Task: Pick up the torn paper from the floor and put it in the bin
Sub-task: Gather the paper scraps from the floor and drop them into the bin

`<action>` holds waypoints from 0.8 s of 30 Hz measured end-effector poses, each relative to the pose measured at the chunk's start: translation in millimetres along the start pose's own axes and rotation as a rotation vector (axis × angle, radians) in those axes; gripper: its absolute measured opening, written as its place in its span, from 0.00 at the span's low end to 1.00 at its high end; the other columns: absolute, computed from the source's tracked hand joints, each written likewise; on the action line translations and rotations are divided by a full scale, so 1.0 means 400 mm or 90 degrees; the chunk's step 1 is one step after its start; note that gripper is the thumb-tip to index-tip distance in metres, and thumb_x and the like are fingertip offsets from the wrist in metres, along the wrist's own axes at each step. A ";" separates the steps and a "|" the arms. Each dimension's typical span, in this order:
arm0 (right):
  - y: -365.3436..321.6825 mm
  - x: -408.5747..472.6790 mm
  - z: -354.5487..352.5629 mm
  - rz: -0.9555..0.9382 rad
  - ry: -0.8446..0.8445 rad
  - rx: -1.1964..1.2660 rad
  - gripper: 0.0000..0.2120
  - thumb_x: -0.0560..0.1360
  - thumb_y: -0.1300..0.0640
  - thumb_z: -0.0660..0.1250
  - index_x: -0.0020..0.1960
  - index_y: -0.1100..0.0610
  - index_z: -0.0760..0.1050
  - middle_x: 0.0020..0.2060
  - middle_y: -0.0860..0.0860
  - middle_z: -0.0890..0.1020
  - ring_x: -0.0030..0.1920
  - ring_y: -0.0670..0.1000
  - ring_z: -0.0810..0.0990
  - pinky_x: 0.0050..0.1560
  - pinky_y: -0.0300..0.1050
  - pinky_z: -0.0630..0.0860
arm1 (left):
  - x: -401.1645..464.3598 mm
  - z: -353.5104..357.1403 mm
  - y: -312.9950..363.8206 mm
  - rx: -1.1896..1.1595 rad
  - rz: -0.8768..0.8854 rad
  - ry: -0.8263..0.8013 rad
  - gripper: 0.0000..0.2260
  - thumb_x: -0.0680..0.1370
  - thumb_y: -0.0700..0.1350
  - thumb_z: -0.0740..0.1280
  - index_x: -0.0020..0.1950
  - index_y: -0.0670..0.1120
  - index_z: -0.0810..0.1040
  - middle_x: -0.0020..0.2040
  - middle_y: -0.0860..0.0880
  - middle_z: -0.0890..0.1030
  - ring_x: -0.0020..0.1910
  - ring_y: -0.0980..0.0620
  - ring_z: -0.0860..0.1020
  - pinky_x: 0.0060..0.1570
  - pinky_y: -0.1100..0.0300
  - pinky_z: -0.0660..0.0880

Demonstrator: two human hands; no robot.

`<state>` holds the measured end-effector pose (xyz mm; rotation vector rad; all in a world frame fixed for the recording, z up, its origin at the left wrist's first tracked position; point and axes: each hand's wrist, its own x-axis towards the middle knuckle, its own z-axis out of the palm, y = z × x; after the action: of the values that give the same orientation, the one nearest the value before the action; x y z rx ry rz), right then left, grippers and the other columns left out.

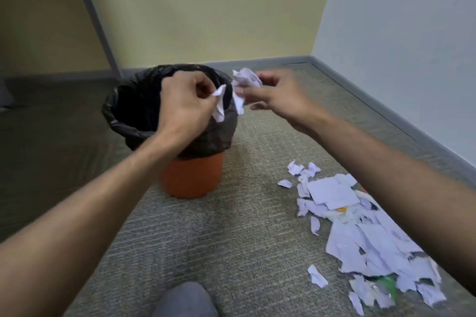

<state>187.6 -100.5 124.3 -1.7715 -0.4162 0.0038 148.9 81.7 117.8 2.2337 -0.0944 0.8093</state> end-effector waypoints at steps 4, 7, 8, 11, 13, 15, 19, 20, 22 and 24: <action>-0.019 0.104 0.104 0.009 -0.053 -0.030 0.09 0.72 0.61 0.75 0.51 0.63 0.82 0.44 0.60 0.86 0.38 0.49 0.84 0.37 0.40 0.79 | 0.068 -0.047 -0.075 0.086 -0.058 0.005 0.07 0.74 0.49 0.73 0.41 0.46 0.82 0.35 0.48 0.82 0.36 0.52 0.80 0.42 0.60 0.77; -0.012 0.127 0.148 0.057 -0.112 -0.088 0.15 0.75 0.63 0.71 0.61 0.61 0.77 0.52 0.57 0.82 0.40 0.50 0.85 0.39 0.41 0.82 | 0.071 -0.057 -0.127 0.139 -0.094 -0.054 0.08 0.70 0.46 0.72 0.48 0.50 0.80 0.40 0.52 0.82 0.43 0.47 0.82 0.48 0.50 0.80; -0.008 0.126 0.153 0.066 -0.125 -0.105 0.17 0.76 0.63 0.70 0.64 0.59 0.75 0.57 0.56 0.79 0.41 0.51 0.85 0.40 0.42 0.82 | 0.063 -0.056 -0.135 0.157 -0.099 -0.067 0.11 0.69 0.46 0.72 0.50 0.51 0.79 0.41 0.53 0.82 0.44 0.47 0.82 0.48 0.49 0.80; 0.000 0.104 0.136 0.037 -0.109 -0.147 0.17 0.77 0.62 0.67 0.66 0.56 0.74 0.63 0.52 0.76 0.44 0.52 0.86 0.42 0.44 0.82 | 0.022 -0.041 -0.131 0.185 -0.048 -0.035 0.10 0.71 0.46 0.68 0.52 0.52 0.79 0.43 0.54 0.81 0.45 0.48 0.81 0.47 0.48 0.79; 0.004 0.077 0.106 0.014 -0.081 -0.149 0.14 0.78 0.62 0.66 0.63 0.55 0.76 0.58 0.51 0.79 0.42 0.50 0.85 0.38 0.41 0.79 | -0.019 -0.027 -0.112 0.201 0.034 0.008 0.08 0.75 0.46 0.65 0.53 0.50 0.79 0.45 0.52 0.80 0.45 0.47 0.79 0.43 0.50 0.77; 0.010 0.039 0.065 -0.019 -0.053 -0.171 0.11 0.77 0.60 0.66 0.59 0.55 0.78 0.52 0.49 0.83 0.39 0.48 0.85 0.35 0.39 0.78 | -0.065 -0.009 -0.088 0.201 0.128 0.031 0.08 0.77 0.46 0.64 0.53 0.47 0.79 0.45 0.50 0.78 0.46 0.47 0.78 0.40 0.50 0.75; 0.060 -0.073 -0.036 -0.023 -0.018 -0.255 0.10 0.77 0.58 0.68 0.58 0.57 0.80 0.49 0.47 0.84 0.40 0.49 0.86 0.34 0.35 0.77 | -0.167 0.064 -0.053 0.135 0.216 -0.009 0.07 0.77 0.47 0.65 0.51 0.44 0.78 0.44 0.49 0.77 0.44 0.49 0.75 0.41 0.52 0.73; 0.083 -0.109 -0.064 -0.006 -0.018 -0.275 0.11 0.77 0.58 0.69 0.58 0.58 0.80 0.51 0.48 0.84 0.41 0.50 0.86 0.34 0.32 0.75 | -0.195 0.090 -0.047 0.116 0.224 -0.034 0.07 0.77 0.47 0.65 0.51 0.45 0.78 0.43 0.49 0.77 0.44 0.50 0.75 0.41 0.53 0.73; 0.136 -0.184 -0.122 0.040 -0.029 -0.309 0.10 0.77 0.59 0.69 0.57 0.59 0.80 0.52 0.49 0.84 0.41 0.51 0.86 0.35 0.30 0.74 | -0.254 0.147 -0.036 0.080 0.234 -0.107 0.08 0.77 0.47 0.65 0.51 0.46 0.78 0.43 0.51 0.78 0.44 0.50 0.76 0.40 0.54 0.74; 0.191 -0.260 -0.179 0.086 -0.035 -0.353 0.09 0.76 0.58 0.70 0.56 0.57 0.80 0.51 0.46 0.84 0.41 0.50 0.86 0.39 0.35 0.77 | -0.317 0.209 -0.024 0.052 0.234 -0.196 0.09 0.76 0.48 0.65 0.52 0.47 0.78 0.43 0.52 0.78 0.44 0.50 0.78 0.39 0.56 0.75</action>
<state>127.5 -211.1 47.2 -2.3492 -0.3568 0.0352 94.3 10.9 -5.2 2.4398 -0.6440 0.6570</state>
